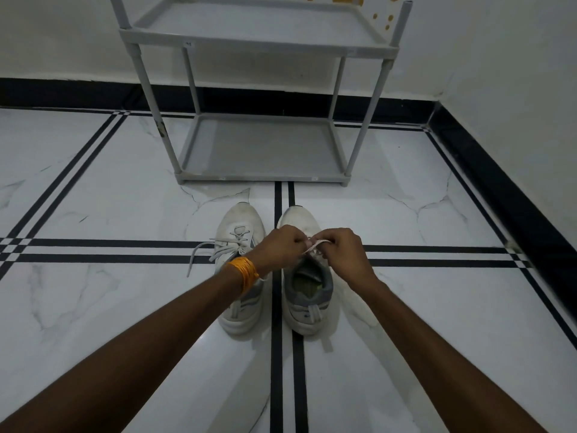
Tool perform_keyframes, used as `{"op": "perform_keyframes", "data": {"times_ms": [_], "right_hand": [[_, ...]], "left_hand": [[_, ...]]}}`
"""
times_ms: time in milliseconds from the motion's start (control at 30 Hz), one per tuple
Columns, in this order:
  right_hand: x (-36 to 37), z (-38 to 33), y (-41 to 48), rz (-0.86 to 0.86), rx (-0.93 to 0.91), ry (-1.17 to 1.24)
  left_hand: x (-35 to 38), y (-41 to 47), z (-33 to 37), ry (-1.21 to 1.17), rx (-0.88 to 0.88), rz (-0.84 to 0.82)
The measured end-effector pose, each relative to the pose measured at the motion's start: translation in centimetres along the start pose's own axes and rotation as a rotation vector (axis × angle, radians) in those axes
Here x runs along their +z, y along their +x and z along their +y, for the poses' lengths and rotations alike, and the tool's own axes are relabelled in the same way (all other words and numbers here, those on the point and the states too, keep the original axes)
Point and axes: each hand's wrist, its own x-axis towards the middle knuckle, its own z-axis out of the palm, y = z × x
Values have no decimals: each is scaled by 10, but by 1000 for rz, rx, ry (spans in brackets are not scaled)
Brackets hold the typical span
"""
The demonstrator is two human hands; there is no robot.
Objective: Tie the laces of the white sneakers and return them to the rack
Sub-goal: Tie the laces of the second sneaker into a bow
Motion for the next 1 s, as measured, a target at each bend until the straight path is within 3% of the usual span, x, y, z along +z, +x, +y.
{"op": "perform_keyframes", "data": {"times_ms": [100, 233, 467, 600, 733, 867, 933, 1000], "right_hand": [[-6, 1, 5, -85, 59, 68], [-19, 8, 5, -120, 10, 75], [-16, 5, -11, 193, -249, -271], [-6, -1, -15, 204, -120, -309], [0, -4, -8, 172, -11, -146], [-7, -6, -7, 46, 149, 217], [-9, -5, -7, -35, 151, 347], [-10, -3, -7, -59, 100, 330]], "left_hand": [[-5, 4, 5, -222, -155, -122], [-8, 11, -3, -303, -246, -117], [-7, 16, -5, -248, -287, -136], [-3, 17, 0, -168, -286, -143], [-5, 14, 3, -183, -298, -169], [-10, 12, -3, -338, -300, -195], [-13, 12, -7, -425, -319, -208], [-14, 14, -10, -466, -316, -218]]}}
